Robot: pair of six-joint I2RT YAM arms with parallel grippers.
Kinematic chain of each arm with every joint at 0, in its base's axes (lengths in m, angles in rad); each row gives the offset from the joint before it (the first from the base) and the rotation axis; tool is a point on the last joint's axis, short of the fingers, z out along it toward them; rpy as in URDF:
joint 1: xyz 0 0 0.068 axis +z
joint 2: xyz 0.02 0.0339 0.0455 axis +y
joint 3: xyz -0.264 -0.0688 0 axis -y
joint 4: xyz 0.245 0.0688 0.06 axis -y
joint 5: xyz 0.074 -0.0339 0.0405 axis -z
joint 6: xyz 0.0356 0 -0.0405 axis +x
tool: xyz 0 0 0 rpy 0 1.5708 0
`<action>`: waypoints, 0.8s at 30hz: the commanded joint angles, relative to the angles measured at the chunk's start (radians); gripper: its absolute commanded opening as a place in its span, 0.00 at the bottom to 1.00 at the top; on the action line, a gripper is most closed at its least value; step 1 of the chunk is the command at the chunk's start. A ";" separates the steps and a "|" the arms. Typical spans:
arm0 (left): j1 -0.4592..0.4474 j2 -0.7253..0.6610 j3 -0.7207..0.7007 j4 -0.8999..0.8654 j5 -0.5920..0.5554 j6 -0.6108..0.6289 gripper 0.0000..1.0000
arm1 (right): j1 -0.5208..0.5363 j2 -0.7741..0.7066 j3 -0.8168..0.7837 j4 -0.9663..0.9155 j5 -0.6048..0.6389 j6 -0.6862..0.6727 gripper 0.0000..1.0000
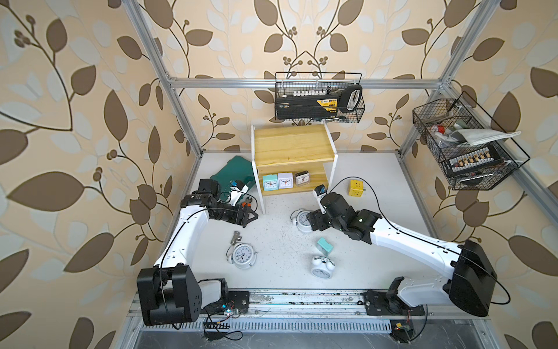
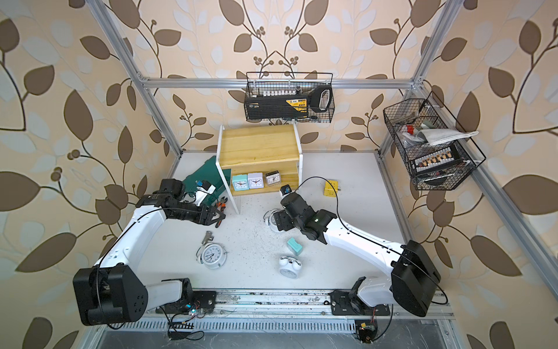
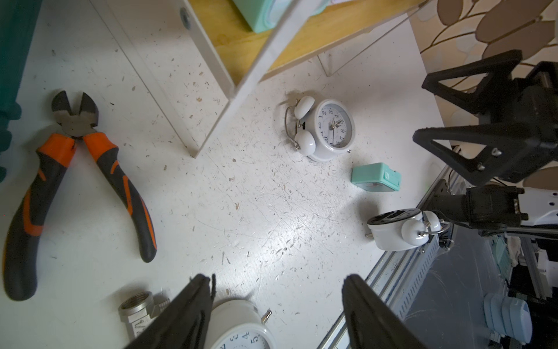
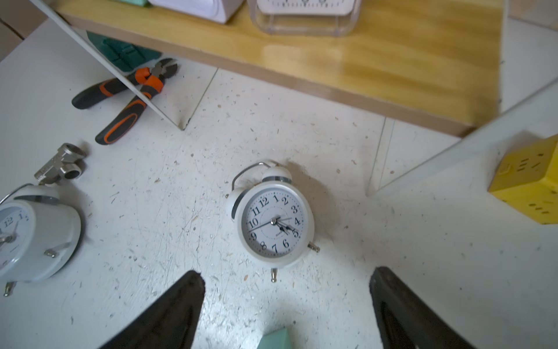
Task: Place the alarm clocks on the shelf by style
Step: Pick up the alarm from the center of the board.
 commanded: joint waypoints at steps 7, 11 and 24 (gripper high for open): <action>-0.023 0.006 0.036 -0.018 0.007 0.017 0.72 | 0.001 0.109 0.100 -0.370 -0.121 0.039 0.83; -0.026 0.005 0.032 -0.014 0.005 0.013 0.72 | 0.009 0.150 0.102 -0.406 -0.152 0.009 0.81; -0.028 0.000 0.022 -0.010 0.007 0.012 0.72 | 0.048 0.283 0.141 -0.402 -0.090 0.006 0.63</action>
